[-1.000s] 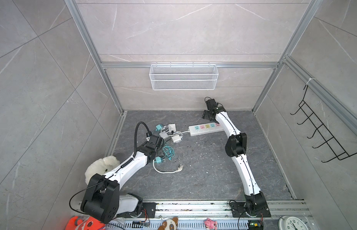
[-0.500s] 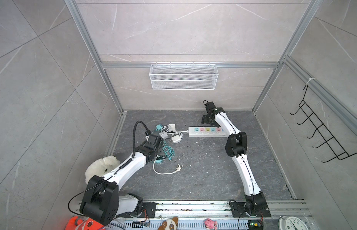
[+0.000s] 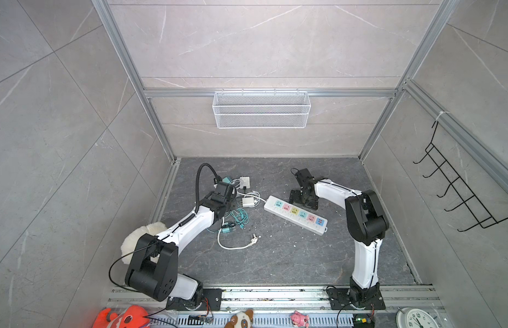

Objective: Insert plugs into power strip
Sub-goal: Rotate the socket at the center of the table.

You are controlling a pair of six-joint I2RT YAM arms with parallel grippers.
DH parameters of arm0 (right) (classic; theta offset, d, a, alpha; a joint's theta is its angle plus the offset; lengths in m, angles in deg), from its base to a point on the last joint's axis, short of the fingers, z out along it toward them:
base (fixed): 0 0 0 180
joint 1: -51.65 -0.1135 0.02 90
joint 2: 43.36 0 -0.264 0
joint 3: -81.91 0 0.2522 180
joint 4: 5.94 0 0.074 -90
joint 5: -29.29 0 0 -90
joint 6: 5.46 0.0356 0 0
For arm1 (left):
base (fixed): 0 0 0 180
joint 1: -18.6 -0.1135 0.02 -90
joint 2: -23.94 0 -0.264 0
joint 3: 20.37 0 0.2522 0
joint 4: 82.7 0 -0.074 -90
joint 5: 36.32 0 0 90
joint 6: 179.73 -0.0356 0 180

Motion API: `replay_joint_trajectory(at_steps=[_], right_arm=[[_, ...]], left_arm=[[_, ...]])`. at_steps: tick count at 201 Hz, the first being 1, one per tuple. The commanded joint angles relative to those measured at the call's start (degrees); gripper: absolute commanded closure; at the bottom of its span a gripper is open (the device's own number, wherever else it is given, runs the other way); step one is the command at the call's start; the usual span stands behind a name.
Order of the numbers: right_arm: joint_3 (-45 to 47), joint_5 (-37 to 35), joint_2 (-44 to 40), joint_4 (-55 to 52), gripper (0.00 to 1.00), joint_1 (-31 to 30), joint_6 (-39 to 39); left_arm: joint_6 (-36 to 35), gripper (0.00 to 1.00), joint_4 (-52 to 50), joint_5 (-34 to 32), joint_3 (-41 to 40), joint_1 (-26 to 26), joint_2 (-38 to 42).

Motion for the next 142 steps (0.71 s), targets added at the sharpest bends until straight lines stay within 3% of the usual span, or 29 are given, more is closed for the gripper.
replay_joint_trajectory(at_steps=[1,87,142], right_arm=[[9.92,4.6,-1.69,7.04,0.06,-2.18,4.03],[32.83,16.14,-10.04,25.97,0.06,-7.05,13.24],[29.55,14.6,-10.5,23.11,0.06,-7.32,9.7]], left_arm=[[-2.12,0.57,2.26,1.37,2.28,1.2,-2.36],[0.98,0.59,-1.81,0.88,6.94,5.25,-10.76],[-0.49,0.59,-3.57,1.37,12.46,5.67,-17.06]])
